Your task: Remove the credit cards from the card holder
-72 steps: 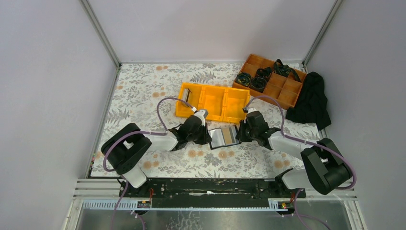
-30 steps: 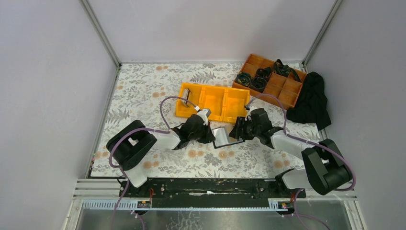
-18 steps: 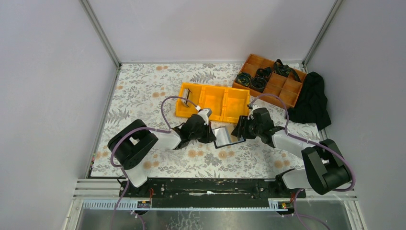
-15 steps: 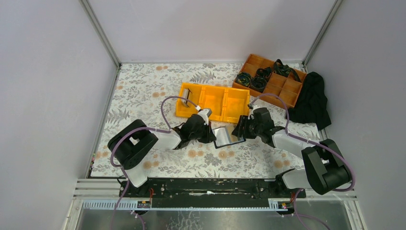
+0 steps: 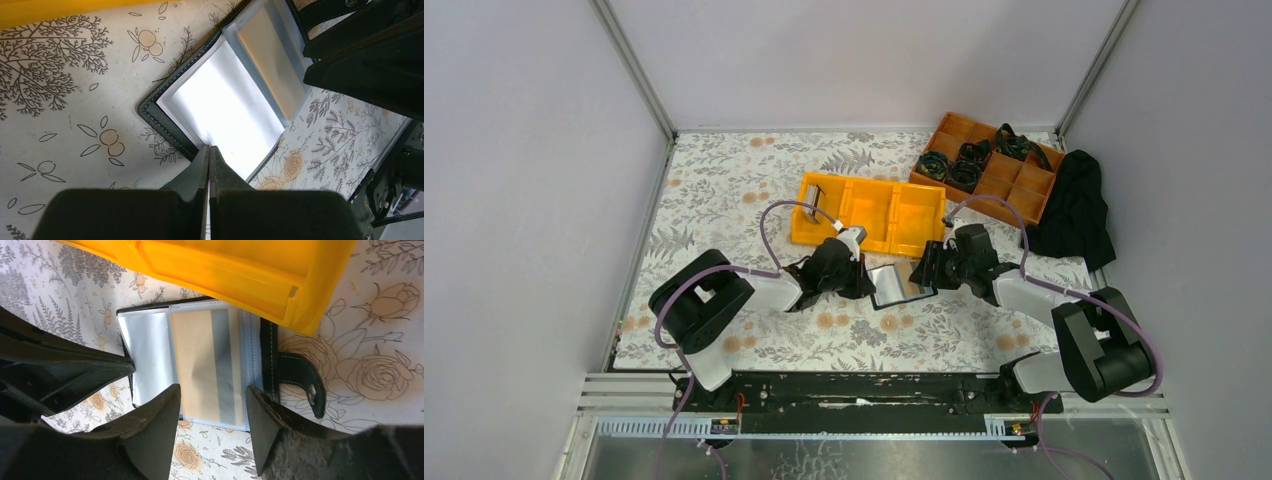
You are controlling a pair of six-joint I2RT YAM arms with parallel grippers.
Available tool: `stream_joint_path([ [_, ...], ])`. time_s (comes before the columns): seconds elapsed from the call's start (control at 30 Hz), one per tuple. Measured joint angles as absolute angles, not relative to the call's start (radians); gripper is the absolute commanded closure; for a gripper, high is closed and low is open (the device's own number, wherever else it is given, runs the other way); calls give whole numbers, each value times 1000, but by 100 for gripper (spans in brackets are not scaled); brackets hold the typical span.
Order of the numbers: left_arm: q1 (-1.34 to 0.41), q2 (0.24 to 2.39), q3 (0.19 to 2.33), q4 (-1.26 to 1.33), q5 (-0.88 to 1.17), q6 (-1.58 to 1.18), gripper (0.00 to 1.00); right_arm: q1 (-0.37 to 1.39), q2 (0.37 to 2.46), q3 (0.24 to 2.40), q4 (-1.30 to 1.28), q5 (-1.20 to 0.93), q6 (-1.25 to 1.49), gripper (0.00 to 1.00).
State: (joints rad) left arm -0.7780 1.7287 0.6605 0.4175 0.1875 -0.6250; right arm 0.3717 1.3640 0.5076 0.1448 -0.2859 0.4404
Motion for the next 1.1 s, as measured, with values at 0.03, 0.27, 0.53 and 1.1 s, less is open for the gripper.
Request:
stream_joint_path([
  [0.03,-778,1729,661,417,188,-624,100,370,1367,508,150,-299,439,41],
  [0.27,-777,1734,668,415,196,-615,100,365,1379,508,174,-397,440,41],
  [0.53,-776,1736,671,413,200,-611,100,359,1379,503,187,-434,440,41],
  [1.1,-777,1747,676,425,212,-611,100,390,1328,503,223,-571,495,41],
])
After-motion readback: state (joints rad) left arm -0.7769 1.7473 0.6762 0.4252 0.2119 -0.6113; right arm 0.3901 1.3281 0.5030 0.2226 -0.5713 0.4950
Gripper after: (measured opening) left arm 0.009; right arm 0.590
